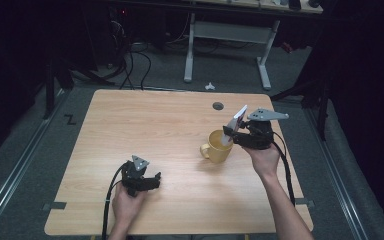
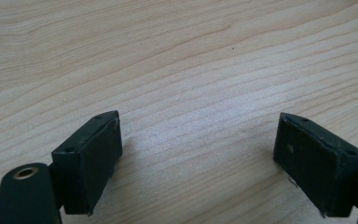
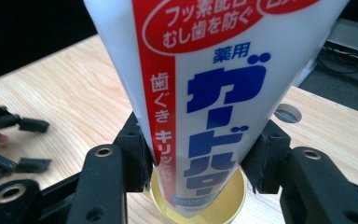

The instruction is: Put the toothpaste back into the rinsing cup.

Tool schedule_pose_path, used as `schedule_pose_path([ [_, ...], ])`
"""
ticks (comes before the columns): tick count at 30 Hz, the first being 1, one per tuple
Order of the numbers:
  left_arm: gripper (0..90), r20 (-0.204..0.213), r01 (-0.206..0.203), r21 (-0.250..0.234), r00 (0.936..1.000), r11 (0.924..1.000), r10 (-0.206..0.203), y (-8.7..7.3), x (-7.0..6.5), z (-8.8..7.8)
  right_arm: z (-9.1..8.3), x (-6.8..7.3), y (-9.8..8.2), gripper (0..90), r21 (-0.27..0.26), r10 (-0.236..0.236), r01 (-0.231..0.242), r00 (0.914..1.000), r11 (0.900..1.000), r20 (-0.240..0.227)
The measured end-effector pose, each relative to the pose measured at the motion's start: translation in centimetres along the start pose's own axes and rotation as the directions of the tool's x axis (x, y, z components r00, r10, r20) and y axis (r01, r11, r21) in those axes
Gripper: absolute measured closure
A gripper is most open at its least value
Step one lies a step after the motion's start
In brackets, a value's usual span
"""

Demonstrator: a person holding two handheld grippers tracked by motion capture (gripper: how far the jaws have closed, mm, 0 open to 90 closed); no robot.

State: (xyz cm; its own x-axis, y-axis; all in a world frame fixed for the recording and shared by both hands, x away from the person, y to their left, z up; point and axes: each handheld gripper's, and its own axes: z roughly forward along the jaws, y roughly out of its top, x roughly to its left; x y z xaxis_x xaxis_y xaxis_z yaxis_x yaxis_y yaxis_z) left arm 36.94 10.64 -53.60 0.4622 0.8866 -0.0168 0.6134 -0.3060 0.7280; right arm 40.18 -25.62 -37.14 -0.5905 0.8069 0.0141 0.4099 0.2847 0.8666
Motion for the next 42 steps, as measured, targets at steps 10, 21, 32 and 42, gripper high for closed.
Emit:
schedule_pose_path([
  [10,15.7,0.0,0.0,0.0,1.0,1.0,0.0,0.0,0.0,0.0,1.4,0.4,-0.4,49.7,0.026,-0.018,0.018,0.9998,1.0,0.002],
  [21,15.7,0.0,0.0,0.0,1.0,1.0,0.0,0.0,0.0,0.0,2.4,0.3,-1.3,49.3,0.059,-0.009,0.008,0.9999,0.998,0.011],
  [32,15.7,0.0,0.0,0.0,1.0,1.0,0.0,0.0,0.0,0.0,3.0,0.2,-2.1,48.9,0.081,0.003,-0.004,1.0,0.997,0.009],
  [42,15.7,0.001,0.0,0.0,1.0,1.0,0.0,0.0,0.0,0.0,4.0,0.3,-2.9,48.6,0.112,0.002,-0.003,0.9999,0.994,0.013],
])
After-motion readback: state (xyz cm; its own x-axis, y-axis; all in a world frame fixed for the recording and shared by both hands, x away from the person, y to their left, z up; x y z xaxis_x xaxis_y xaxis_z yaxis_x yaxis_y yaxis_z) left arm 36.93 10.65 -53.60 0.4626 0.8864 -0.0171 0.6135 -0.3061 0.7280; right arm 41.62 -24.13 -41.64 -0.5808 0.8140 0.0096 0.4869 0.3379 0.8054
